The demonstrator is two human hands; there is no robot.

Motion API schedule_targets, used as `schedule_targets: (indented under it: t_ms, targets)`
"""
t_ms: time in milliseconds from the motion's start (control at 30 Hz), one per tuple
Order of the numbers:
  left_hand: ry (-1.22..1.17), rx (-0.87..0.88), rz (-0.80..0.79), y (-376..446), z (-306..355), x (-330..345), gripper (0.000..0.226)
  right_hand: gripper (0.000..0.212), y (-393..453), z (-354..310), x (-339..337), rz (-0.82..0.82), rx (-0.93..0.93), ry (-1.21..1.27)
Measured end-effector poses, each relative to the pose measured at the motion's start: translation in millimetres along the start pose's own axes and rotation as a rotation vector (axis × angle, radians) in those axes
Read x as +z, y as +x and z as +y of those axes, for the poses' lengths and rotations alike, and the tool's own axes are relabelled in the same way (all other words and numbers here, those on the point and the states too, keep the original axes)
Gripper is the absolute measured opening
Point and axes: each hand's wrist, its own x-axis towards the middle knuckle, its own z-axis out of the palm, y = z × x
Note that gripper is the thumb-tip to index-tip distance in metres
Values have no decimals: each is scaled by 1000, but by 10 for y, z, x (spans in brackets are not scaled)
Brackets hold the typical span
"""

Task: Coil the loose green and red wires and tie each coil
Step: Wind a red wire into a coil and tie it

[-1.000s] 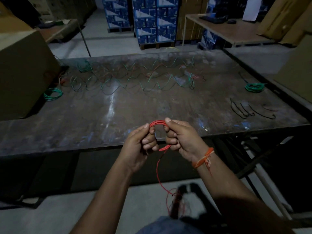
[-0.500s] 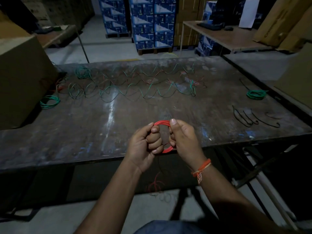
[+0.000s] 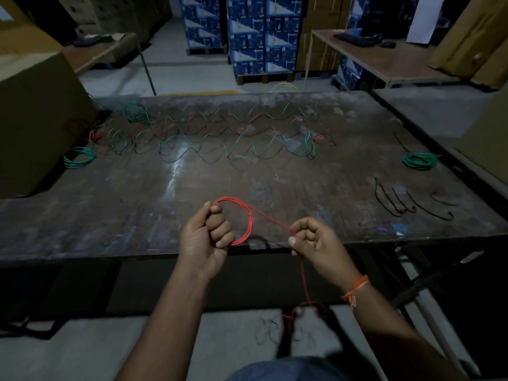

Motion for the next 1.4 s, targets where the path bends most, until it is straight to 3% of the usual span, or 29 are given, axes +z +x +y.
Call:
schedule_targets:
  t_ms: [100,200,333,467,667,800,933,1067,1267,1400]
  targets:
    - [-14,69,38,-6,30,-41,33,10,-48,136,-59,93,57,-58]
    - [25,142,71,-21,12,-107,32,14,-88,196,-87,113,-87,-368]
    - [219,290,130,-47,-93,-143,31,9,-147,-47,54,-184,-345,-635]
    - [407,377,129,-71,-200,-180,31,16,-189,-359,279,-319,-559,-642]
    - [662,412,37,-175,-319,-126,31,14,-120,-624,476,-198,-728,-582]
    - [781,406,-62,-239,-297,-165,36,9,-74,-748,495,-161,-725,-509]
    - [816,377,-17,-290,-242,-172,36,18,-23,-840,484,-202,-664,-482]
    - [660,294,16,-315,-132,-250,31,8,38,-810,493,-158,-579,-507]
    - [494,93,-174,-371,-66,-416,42,5,106,-768,731,-56,-527,-469]
    - [282,-9,-238,-408,-4,-505,36,3,149,-736,913,-10,-431,-390]
